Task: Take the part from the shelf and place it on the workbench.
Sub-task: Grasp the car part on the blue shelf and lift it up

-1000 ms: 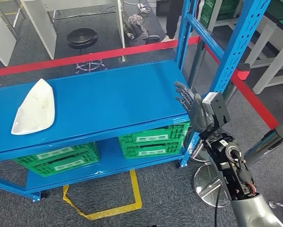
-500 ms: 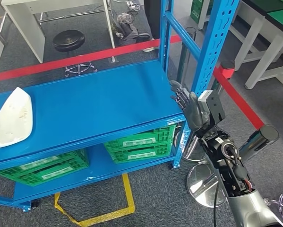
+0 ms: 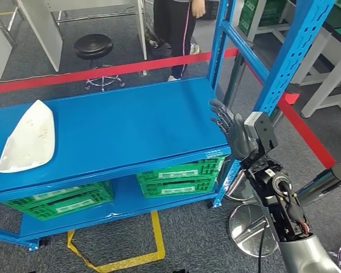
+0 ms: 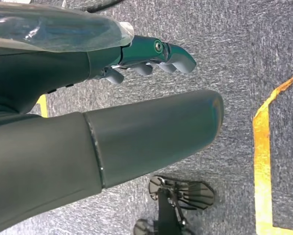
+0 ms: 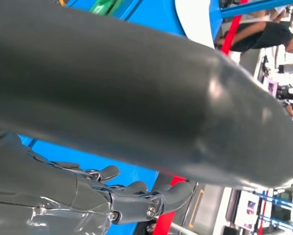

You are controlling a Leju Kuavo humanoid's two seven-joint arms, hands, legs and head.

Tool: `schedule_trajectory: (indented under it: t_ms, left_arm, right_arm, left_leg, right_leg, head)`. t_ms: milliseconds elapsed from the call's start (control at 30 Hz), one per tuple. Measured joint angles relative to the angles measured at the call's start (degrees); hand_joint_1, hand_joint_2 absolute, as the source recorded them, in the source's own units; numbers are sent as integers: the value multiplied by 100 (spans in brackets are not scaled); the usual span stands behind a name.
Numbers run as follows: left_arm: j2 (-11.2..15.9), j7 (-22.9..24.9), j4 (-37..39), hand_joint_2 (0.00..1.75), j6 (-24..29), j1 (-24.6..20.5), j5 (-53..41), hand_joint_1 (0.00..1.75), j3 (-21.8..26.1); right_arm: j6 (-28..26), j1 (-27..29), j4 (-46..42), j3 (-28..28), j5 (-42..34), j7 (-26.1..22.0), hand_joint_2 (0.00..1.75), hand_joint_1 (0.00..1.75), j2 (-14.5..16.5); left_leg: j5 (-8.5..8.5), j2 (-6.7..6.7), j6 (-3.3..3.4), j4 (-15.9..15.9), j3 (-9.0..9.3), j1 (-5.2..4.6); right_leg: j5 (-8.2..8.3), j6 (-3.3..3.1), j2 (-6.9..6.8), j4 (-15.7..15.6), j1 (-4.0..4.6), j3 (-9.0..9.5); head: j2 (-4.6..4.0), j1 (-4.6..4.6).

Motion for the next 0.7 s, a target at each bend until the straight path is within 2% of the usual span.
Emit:
schedule_trajectory:
  t_ms: [67, 100, 133, 200, 267, 300, 367, 400, 433, 467, 500, 567, 600, 633, 700]
  left_arm:
    - [-8, -1, 0, 0, 4, -3, 3, 0, 0]
    - [-10, -2, 0, 0, 4, -5, 6, 0, 0]
    - [-12, -4, 0, 0, 5, -5, 9, 0, 0]
    - [-8, -7, 0, 0, 5, 0, 13, 0, 0]
    - [-5, -8, 0, 0, 8, 5, 15, 0, 0]
    - [-2, -9, 0, 0, 11, 3, 16, 0, 0]
    - [1, -10, 0, 0, 19, 7, 17, 0, 0]
    - [0, -11, 0, 0, 21, 15, 17, 0, 0]
    - [-2, -11, 0, 0, 23, 26, 17, 0, 0]
    - [-4, -11, 0, 0, 23, 36, 17, 0, 0]
    - [-3, -11, 0, 0, 25, 43, 16, 0, 0]
    - [1, -16, 0, 0, 27, 40, 17, 0, 0]
    - [2, -19, 0, 0, 29, 34, 17, 0, 0]
    - [0, -22, 0, 0, 30, 30, 18, 0, 0]
    - [-7, -24, 0, 0, 31, 33, 18, 0, 0]
  right_arm:
    - [8, -10, -1, -1, 11, 7, 0, 0, 0]
    - [11, -17, -2, -1, 13, 11, 0, 0, 0]
    - [13, -22, -3, -1, 14, 16, 0, 0, 0]
    - [16, -27, -4, -1, 16, 24, 0, 0, 0]
    - [23, -38, -4, 3, 21, 28, 0, 0, 0]
    - [28, -46, -4, 6, 27, 32, 0, 0, 0]
    - [37, -57, -4, 8, 38, 43, 0, 0, 0]
    - [44, -58, -3, 9, 40, 51, 0, 0, 0]
    - [50, -57, -2, 10, 40, 57, 0, 0, 0]
    - [57, -58, -1, 11, 40, 61, 0, 0, 0]
    - [58, -59, -1, 12, 40, 63, 0, 0, 0]
    - [62, -67, -2, 14, 40, 63, 0, 0, 0]
    - [63, -75, -2, 14, 40, 63, 0, 0, 0]
    - [64, -84, -2, 14, 39, 63, 0, 0, 0]
    - [64, -100, -2, 14, 39, 65, 0, 0, 0]
  left_leg:
    - [-23, -44, -32, 21, 28, -8]
    - [-27, -66, -55, 31, 26, -12]
    - [-26, -86, -75, 38, 17, -13]
    - [-13, -125, -125, 35, 4, -11]
    - [-125, -119, -190, 193, -63, -6]
    - [-274, -100, -228, 448, -179, 2]
    - [-660, -47, -297, 1266, -574, 40]
    - [-782, -30, -322, 1639, -769, 62]
    - [-793, -16, -338, 1822, -878, 82]
    - [-692, -4, -348, 1764, -871, 99]
    - [-500, 17, -349, 1461, -739, 111]
    - [-108, 144, -339, 582, -318, 105]
    - [-4, 195, -317, 264, -168, 93]
    - [26, 226, -289, 100, -93, 76]
    - [1, 168, -213, 59, -85, 60]
  right_leg:
    - [361, -44, 52, -847, 5, 400]
    - [442, -74, 76, -1124, 8, 532]
    - [445, -102, 91, -1250, 14, 590]
    - [454, -161, 61, -1287, 16, 620]
    - [486, -225, 3, -1333, -10, 671]
    - [502, -250, -30, -1355, -29, 693]
    - [508, -266, -87, -1362, -39, 690]
    - [504, -266, -116, -1361, -41, 689]
    - [496, -261, -143, -1361, -44, 692]
    - [485, -251, -170, -1360, -49, 700]
    - [469, -235, -195, -1360, -58, 715]
    - [423, -182, -240, -1352, -52, 749]
    - [401, -149, -260, -1350, -41, 761]
    - [382, -117, -281, -1351, -26, 770]
    - [351, -50, -331, -1367, -22, 798]
  head:
    - [0, 26]
    - [0, 30]
    - [0, 24]
    - [0, 7]
    - [0, -17]
    - [0, -47]
    - [0, -123]
    - [0, -144]
    - [0, -154]
    - [0, -157]
    - [0, -158]
    - [0, -179]
    - [0, -186]
    - [0, -183]
    - [0, -153]
